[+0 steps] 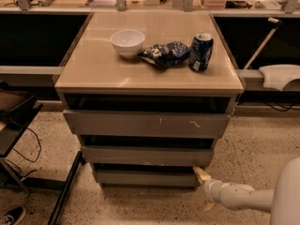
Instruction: Open bottom drawer
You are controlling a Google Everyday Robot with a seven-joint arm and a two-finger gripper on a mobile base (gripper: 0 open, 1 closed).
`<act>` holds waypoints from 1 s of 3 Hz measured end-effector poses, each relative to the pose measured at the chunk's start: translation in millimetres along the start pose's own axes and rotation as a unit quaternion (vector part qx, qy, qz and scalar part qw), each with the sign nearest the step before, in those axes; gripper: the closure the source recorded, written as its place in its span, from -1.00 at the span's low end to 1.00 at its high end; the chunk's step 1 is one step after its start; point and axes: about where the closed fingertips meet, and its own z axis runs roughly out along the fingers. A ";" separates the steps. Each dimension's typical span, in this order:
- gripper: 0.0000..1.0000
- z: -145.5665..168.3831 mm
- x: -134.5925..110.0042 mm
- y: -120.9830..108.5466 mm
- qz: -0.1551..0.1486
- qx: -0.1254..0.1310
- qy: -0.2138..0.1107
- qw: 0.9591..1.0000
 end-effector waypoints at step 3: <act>-1.00 101.0 -74.6 17.2 0.022 -0.020 -0.109 0.994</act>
Offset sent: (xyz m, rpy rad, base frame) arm 0.0501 0.0690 -0.1103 0.1531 0.1415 0.1467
